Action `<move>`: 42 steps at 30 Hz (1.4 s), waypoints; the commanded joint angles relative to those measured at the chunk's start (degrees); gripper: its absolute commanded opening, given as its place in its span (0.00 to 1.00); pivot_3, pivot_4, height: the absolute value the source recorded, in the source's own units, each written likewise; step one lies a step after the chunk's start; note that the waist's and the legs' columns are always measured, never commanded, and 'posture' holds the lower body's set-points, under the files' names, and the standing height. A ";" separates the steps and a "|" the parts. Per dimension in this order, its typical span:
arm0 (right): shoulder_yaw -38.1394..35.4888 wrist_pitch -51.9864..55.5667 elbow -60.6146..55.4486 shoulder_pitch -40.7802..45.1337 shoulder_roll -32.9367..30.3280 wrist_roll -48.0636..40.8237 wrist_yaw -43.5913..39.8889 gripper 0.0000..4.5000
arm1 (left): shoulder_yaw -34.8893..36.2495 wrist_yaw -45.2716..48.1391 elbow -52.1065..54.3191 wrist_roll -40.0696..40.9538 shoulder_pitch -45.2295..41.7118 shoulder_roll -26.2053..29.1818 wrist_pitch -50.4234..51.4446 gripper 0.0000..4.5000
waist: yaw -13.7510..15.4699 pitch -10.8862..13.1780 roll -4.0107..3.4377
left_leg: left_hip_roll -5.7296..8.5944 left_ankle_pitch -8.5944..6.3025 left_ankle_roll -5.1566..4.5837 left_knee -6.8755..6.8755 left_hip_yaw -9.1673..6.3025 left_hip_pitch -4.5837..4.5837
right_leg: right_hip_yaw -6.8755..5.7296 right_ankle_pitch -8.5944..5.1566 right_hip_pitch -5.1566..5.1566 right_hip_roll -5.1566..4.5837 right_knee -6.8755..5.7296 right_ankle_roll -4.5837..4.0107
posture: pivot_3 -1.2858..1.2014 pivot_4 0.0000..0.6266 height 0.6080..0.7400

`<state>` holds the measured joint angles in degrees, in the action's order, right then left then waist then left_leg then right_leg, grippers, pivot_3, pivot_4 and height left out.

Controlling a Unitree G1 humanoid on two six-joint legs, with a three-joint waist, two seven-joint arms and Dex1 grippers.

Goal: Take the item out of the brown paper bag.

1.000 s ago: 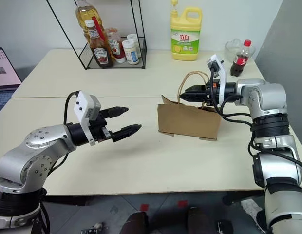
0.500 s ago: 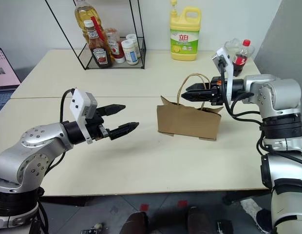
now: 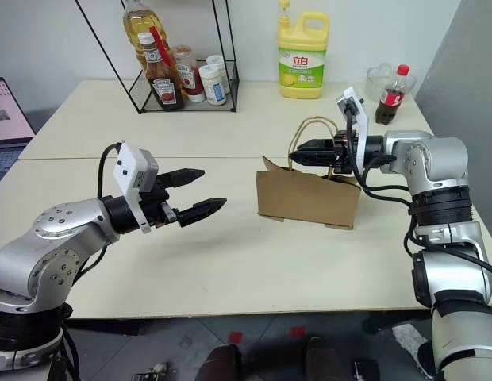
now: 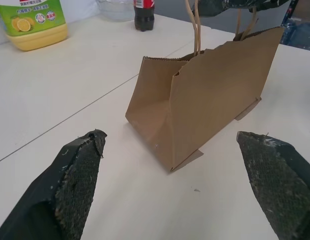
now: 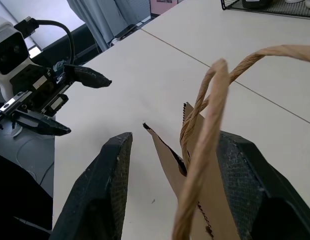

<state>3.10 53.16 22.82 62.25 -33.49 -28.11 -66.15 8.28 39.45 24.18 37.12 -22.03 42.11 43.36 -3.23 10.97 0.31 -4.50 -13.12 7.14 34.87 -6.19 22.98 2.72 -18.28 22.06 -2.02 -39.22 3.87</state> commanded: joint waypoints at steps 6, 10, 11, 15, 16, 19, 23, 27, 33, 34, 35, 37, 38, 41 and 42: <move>-1.30 1.09 -0.76 2.33 -3.93 -0.82 -3.22 0.58 | 1.66 -0.18 1.92 -0.18 0.58 0.79 -0.84 1.00 | 0.15 0.00 0.00 | 0.00 0.00 0.00 0.00 0.00 0.01 | 0.00 0.00 0.00 0.00 0.00 0.00 | 0.52 0.24 1.00; -1.63 4.40 -2.50 2.04 -6.99 -2.50 -5.61 0.58 | 1.90 -0.19 1.97 -0.14 0.92 0.89 -0.91 1.00 | 0.14 0.00 0.00 | 0.00 -0.01 -0.03 0.00 0.00 0.01 | 0.00 0.00 0.00 0.00 0.02 0.00 | 0.52 0.24 1.00; -1.67 5.11 -3.14 1.77 -7.51 -2.86 -6.09 0.58 | 1.92 -0.16 1.94 -0.15 0.95 0.90 -0.96 1.00 | 0.12 0.00 0.00 | 0.00 -0.02 -0.03 0.00 0.00 0.00 | 0.00 0.00 0.00 0.00 0.01 0.00 | 0.52 0.24 1.00; -1.90 5.70 -3.62 1.07 -8.03 -3.30 -6.09 0.58 | 1.61 -0.08 1.59 -0.25 0.49 0.85 -1.05 1.00 | 0.04 0.00 0.00 | 0.00 -0.02 -0.03 0.00 0.00 0.00 | 0.00 0.00 0.00 0.00 0.01 0.00 | 0.52 0.24 1.00; -1.93 5.70 -3.48 0.97 -7.89 -3.37 -5.82 0.58 | 1.50 -0.03 1.45 -0.30 0.32 0.86 -1.08 1.00 | 0.03 0.00 0.00 | 0.00 -0.02 -0.03 0.00 0.00 0.00 | 0.00 0.00 0.00 0.00 0.01 0.00 | 0.52 0.24 1.00; -1.78 4.78 -3.13 0.18 -7.02 -3.21 -5.36 0.58 | 1.22 0.28 0.89 -0.47 -0.44 1.02 -1.15 1.00 | 0.03 0.00 0.00 | 0.00 -0.01 -0.02 0.00 0.00 0.00 | 0.00 0.00 0.00 0.00 0.01 0.00 | 0.52 0.24 1.00; -1.81 3.53 -1.76 0.70 -4.72 -2.90 -4.22 0.58 | 0.97 0.57 0.78 -0.60 -0.77 1.06 -1.07 1.00 | 0.01 0.00 0.00 | 0.00 0.00 -0.01 0.00 0.00 0.00 | 0.00 0.00 0.00 0.00 0.01 0.00 | 0.52 0.24 1.00; -1.62 1.92 0.02 1.29 -2.68 -2.24 -3.58 0.58 | 1.14 0.66 0.87 -0.54 -0.96 1.18 -0.85 1.00 | -0.02 0.00 0.00 | 0.00 0.00 0.00 0.00 0.00 0.00 | 0.00 0.00 0.00 0.00 0.00 0.00 | 0.52 0.24 1.00; -1.38 0.82 1.78 1.95 -2.35 -1.84 -4.02 0.58 | 1.93 0.41 1.63 -0.32 0.00 1.49 -0.64 1.00 | 0.09 0.00 0.00 | 0.00 0.00 0.01 0.00 0.00 0.01 | 0.00 0.00 0.00 0.00 0.01 0.00 | 0.52 0.24 1.00; -1.32 0.65 2.16 2.11 -2.35 -1.75 -4.15 0.58 | 1.95 0.33 1.72 -0.30 0.08 1.46 -0.63 1.00 | 0.07 0.00 0.00 | 0.00 0.00 0.01 0.00 0.00 0.01 | 0.00 0.00 0.00 0.00 0.01 0.00 | 0.52 0.24 1.00; -1.27 0.52 2.45 2.24 -2.35 -1.65 -4.24 0.58 | 2.00 0.21 1.84 -0.25 0.18 1.43 -0.61 1.00 | 0.05 0.00 0.00 | 0.00 0.00 0.00 0.00 0.00 0.00 | 0.00 0.00 0.00 0.00 0.00 0.00 | 0.52 0.24 1.00; -1.17 0.24 2.99 2.51 -2.26 -1.46 -4.39 0.58 | 2.06 0.04 2.02 -0.17 0.33 1.38 -0.59 1.00 | 0.02 0.00 0.00 | 0.00 0.00 0.00 0.00 0.00 0.00 | 0.00 0.00 0.00 0.00 0.00 0.00 | 0.52 0.24 1.00; -1.18 0.14 3.27 2.66 -2.19 -1.40 -4.50 0.58 | 2.04 -0.01 2.06 -0.17 0.38 1.36 -0.61 1.00 | 0.02 0.00 0.00 | 0.00 0.00 0.00 0.00 0.00 0.00 | 0.00 0.00 0.00 0.00 0.00 0.00 | 0.52 0.24 1.00; -1.24 -0.11 4.00 3.31 -1.57 -1.35 -4.64 0.58 | 1.90 -0.07 1.82 -0.28 0.24 1.30 -0.72 1.00 | 0.00 0.00 0.00 | 0.00 0.00 0.00 0.00 0.00 0.00 | 0.00 0.00 0.00 0.00 0.00 0.00 | 0.52 0.24 1.00; -1.27 -0.06 3.94 3.40 -1.29 -1.42 -4.65 0.58 | 1.88 -0.07 1.79 -0.29 0.22 1.29 -0.74 1.00 | -0.01 0.00 0.00 | 0.00 0.00 0.01 0.00 0.00 0.00 | 0.00 0.00 0.00 0.00 0.00 0.00 | 0.52 0.24 1.00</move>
<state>3.00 54.08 27.60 63.73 -34.99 -28.87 -69.97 8.40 39.42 24.26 36.71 -21.54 42.67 43.34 -3.24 10.97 0.31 -4.50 -13.11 7.15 34.87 -6.19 22.98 2.72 -18.28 22.06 -2.02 -39.22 3.87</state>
